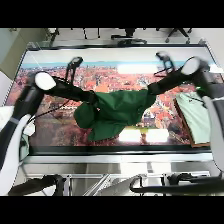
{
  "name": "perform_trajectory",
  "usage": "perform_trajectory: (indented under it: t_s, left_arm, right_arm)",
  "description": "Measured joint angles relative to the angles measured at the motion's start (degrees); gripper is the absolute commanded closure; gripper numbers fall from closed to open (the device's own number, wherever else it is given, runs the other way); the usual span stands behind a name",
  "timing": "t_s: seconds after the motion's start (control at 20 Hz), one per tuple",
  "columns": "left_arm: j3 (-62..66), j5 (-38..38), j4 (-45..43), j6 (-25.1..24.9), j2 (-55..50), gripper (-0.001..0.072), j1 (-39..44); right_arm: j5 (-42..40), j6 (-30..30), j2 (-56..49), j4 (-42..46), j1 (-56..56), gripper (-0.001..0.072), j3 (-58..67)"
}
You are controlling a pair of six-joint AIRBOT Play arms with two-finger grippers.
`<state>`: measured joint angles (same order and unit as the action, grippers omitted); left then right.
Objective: Fold the shirts.
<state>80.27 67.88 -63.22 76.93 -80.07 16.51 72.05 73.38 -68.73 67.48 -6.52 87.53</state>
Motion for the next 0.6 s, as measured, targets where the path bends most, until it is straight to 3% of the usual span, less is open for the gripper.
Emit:
perform_trajectory:
  t_s: [0.2,0.35,0.6]
  left_arm:
    - [7.54,6.19,0.20,-0.26,-10.05,0.0014,-7.69]
    - [9.84,13.75,1.22,0.00,-11.72,0.0014,-14.03]
    - [-4.92,16.06,5.86,-0.48,-4.90,0.0014,-21.03]
  right_arm:
    - [-5.46,1.99,-4.63,0.20,0.33,0.0333,-0.63]
    - [-3.76,4.02,-1.86,0.63,1.27,0.0205,-0.50]
    - [0.37,9.44,7.41,-1.20,0.59,0.0205,-11.19]
